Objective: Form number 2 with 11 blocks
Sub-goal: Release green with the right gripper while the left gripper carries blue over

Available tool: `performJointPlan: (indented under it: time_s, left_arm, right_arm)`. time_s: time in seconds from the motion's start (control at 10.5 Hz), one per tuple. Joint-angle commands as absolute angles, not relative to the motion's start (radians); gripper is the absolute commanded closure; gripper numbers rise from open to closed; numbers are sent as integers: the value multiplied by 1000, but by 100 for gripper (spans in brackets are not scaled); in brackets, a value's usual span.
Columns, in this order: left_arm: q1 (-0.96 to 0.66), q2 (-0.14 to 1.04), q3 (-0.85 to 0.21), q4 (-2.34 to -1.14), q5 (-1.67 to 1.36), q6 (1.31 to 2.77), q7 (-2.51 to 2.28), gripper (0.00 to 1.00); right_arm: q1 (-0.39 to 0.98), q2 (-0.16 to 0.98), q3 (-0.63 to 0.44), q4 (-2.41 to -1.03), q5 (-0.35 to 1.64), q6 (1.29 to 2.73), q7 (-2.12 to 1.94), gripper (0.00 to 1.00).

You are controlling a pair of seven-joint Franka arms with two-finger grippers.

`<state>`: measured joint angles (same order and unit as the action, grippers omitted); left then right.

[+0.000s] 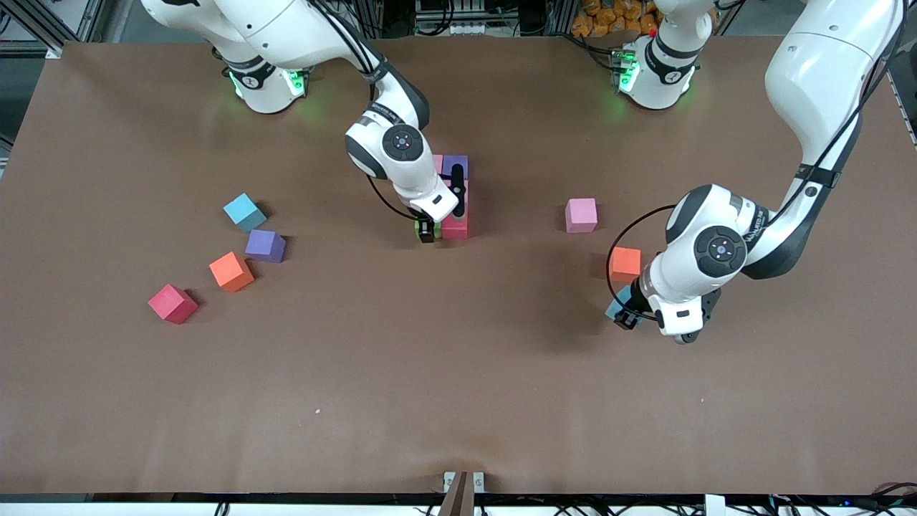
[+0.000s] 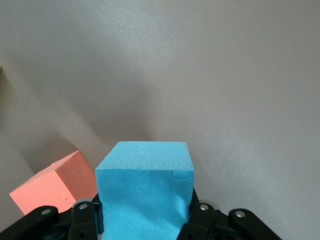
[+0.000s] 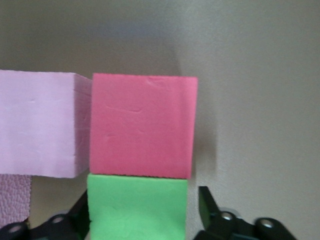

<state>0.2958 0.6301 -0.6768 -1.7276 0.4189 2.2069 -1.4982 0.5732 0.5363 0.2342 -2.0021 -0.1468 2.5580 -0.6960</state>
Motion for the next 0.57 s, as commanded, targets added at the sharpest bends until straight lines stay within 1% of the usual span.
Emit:
performJointPlan:
  time_s: [0.0,0.1,0.19,0.29,0.38,0.48]
  left_arm:
    - [287,615,-692,-1729,428,2191,-1567,68]
    - [287,615,-707,-1726,428,2191,-1594,68]
    - [279,617,-724,-1721,428,2191,-1638,68]
    - [259,615,-733,-1721,428,2189,-1698,68]
    - [229,615,-744,-1712,428,2172,-1765,68]
    - [183,617,-744,-1701,426,2148,-1831,68]
  right_arm:
    - [561,505,239,-1985,-149,2477,-686,0]
    - [561,476,241,-1971,-147,2400,-684,0]
    - [552,445,241,-1973,-140,2363,-684,0]
    - [536,414,245,-1976,-99,2282,-681,0]
    - [490,385,250,-1968,-16,2155,-681,0]
    - [451,362,250,-1962,7,2085,-692,0]
